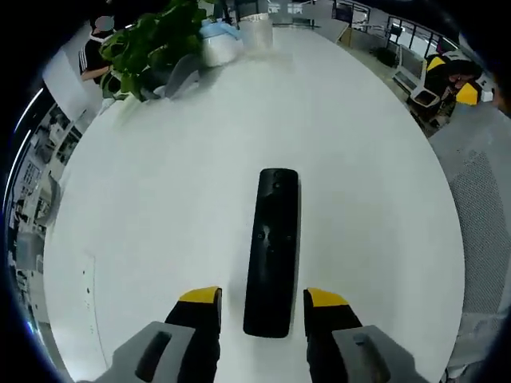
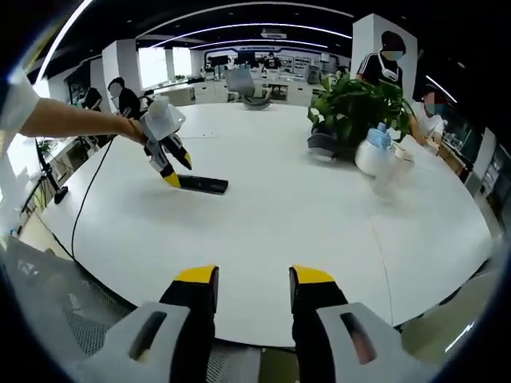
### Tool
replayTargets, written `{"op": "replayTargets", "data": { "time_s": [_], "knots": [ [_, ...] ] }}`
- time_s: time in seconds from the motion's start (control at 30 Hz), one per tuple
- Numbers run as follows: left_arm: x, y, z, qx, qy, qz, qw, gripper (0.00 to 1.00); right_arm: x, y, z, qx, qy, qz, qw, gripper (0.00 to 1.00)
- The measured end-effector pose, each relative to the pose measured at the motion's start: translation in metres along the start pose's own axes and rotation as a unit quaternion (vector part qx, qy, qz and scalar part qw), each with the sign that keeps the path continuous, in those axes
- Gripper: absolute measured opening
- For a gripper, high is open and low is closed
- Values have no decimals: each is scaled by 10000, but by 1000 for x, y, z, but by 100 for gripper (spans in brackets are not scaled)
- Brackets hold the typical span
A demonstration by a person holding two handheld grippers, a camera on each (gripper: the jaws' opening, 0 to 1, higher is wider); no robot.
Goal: Press the specified remote control buttons in sequence, fully releasing each button before pressing the next.
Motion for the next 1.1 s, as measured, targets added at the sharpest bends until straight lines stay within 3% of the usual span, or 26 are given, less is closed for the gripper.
{"op": "replayTargets", "data": {
  "time_s": [0.23, 0.33, 0.43, 0.77, 0.93, 1.1],
  "knots": [
    [3, -4, 0, -82, -22, 127, 9999, 39, 0, 0, 0, -14, 6, -6, 10000, 35],
    [4, -6, 3, -152, -112, 134, 9997, 29, 0, 0, 1, -22, -17, 1, 10000, 35],
    [4, -6, 4, -186, -151, 103, 9997, 26, 0, 0, 1, -18, -22, -4, 10000, 35],
    [3, -7, 4, -192, -57, 233, 9995, 24, 1, -1, 1, -33, 1, 0, 10000, 34],
    [3, -8, 3, -245, -196, 223, 9993, 24, 1, 0, 1, -9, -9, 6, 10000, 33],
    [7, -7, 3, -267, 19, 254, 9993, 23, 1, 0, 1, 12, -9, 2, 10000, 33]
  ]
}}
Point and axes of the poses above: the point that each gripper's makers call its tool centre point, and the gripper's own axes: y roughly backward along the fingers, x roughly to its right, z roughly out of its underside, the point moved 5 cm from there along y, roughly backward along the fingers, and after that the axes turned 7 degrees about z, right-handed, at the moved point
